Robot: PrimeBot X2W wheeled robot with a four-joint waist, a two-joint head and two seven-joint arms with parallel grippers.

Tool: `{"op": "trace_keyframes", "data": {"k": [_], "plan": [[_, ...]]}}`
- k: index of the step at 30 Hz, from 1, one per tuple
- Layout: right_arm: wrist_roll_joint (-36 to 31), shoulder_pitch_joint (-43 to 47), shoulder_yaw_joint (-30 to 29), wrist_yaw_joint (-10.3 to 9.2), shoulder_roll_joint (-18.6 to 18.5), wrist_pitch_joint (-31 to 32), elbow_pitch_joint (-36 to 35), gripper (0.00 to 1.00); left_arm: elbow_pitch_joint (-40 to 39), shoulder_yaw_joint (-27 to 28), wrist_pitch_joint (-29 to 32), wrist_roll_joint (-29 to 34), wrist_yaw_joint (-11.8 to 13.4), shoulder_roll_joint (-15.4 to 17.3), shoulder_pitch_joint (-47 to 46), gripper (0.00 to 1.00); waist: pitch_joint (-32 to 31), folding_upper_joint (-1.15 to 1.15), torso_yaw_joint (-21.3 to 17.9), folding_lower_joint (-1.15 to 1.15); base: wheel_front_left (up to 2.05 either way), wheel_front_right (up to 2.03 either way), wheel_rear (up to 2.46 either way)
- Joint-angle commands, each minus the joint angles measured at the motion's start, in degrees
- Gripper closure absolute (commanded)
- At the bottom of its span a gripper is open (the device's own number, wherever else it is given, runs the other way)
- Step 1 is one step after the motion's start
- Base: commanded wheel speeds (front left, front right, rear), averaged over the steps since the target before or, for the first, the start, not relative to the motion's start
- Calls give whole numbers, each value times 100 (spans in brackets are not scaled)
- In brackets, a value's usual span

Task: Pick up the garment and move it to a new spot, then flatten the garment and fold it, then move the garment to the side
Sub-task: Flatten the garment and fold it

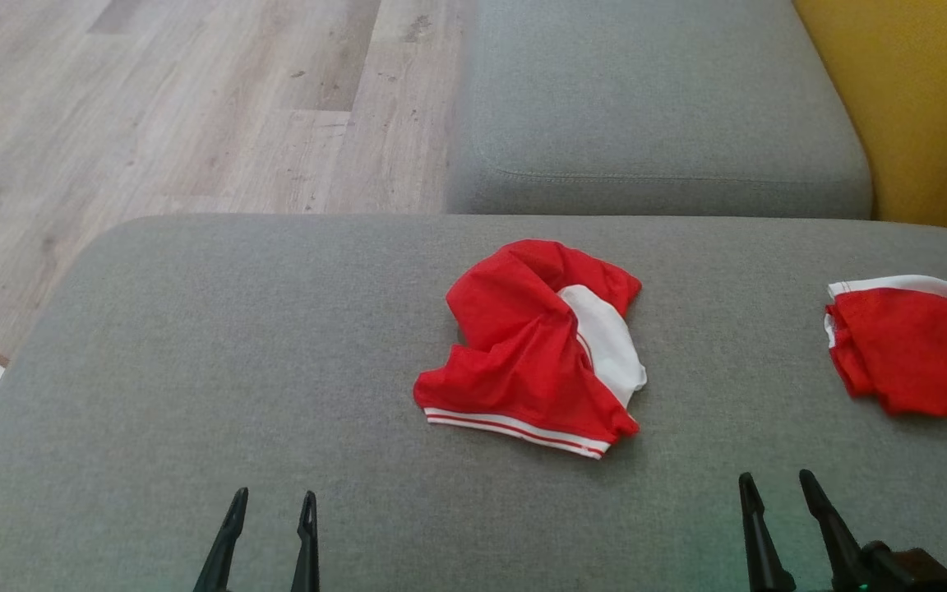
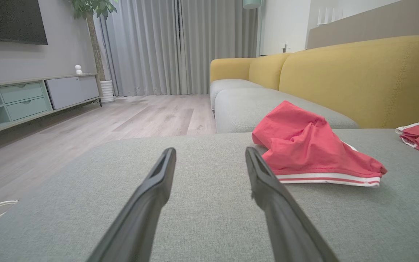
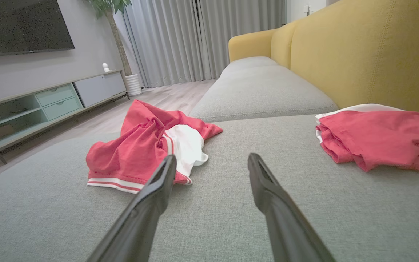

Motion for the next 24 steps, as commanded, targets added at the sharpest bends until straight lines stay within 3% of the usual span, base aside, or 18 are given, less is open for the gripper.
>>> {"op": "trace_keyframes", "data": {"k": [1, 9, 12, 19, 24], "plan": [[-25, -219, 115, -4, -39, -61, -219, 0, -161, 197, -37, 55, 14, -75, -358, 0, 7, 0, -27, 0, 0, 0, 0], [-98, -303, 141, -4, -39, -61, -331, 0, -119, 143, -37, 47, 0, -98, -391, 0, 130, 0, -272, 0, 0, 0, 0], [-140, -346, 174, -4, -39, -61, -441, 0, 17, 10, -37, 65, -115, -103, -483, 0, 242, 0, -467, 0, 0, 0, 0], [-309, -471, 208, -4, -39, -61, -686, 0, 583, -645, -37, 241, -464, -115, -1267, 0, 723, 0, -979, 0, 0, 0, 0], [-473, -687, 302, -4, -39, -61, -874, 0, 1311, -1330, -37, 386, -652, -123, -2359, 0, 1373, 0, -1372, 0, 0, 0, 0]]}}
